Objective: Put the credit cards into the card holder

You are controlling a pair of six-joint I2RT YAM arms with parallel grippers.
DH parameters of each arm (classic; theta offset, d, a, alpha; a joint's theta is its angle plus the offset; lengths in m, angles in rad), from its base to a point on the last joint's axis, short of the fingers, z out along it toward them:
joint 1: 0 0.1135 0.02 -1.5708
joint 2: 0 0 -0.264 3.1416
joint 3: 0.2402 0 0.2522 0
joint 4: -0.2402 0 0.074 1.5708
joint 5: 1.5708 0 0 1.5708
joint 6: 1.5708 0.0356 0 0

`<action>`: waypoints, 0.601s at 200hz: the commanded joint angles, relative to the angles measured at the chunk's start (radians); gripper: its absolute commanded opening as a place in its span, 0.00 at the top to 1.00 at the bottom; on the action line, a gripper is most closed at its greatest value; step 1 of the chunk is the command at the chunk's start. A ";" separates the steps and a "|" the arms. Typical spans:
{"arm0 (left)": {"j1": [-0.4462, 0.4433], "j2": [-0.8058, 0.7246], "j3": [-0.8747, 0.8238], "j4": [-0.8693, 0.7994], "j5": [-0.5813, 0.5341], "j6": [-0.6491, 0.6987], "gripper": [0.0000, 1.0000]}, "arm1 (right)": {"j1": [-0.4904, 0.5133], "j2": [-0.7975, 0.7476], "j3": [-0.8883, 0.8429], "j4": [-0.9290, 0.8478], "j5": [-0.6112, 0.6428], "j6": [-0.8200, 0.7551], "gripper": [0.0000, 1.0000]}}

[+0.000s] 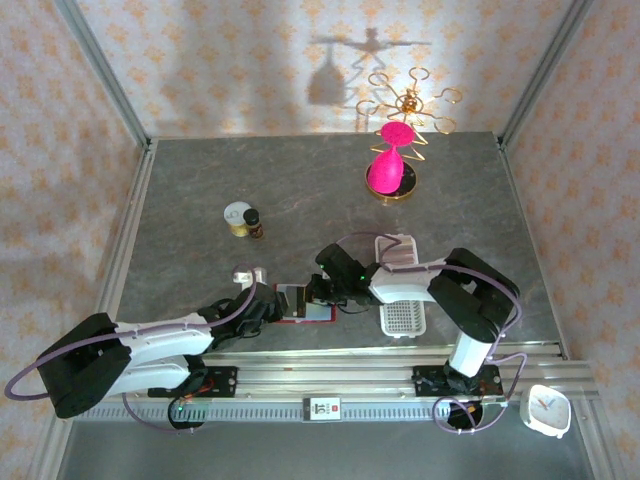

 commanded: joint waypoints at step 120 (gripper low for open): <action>-0.002 0.049 -0.042 0.012 0.130 -0.012 0.66 | 0.046 0.015 0.029 0.148 -0.032 0.070 0.91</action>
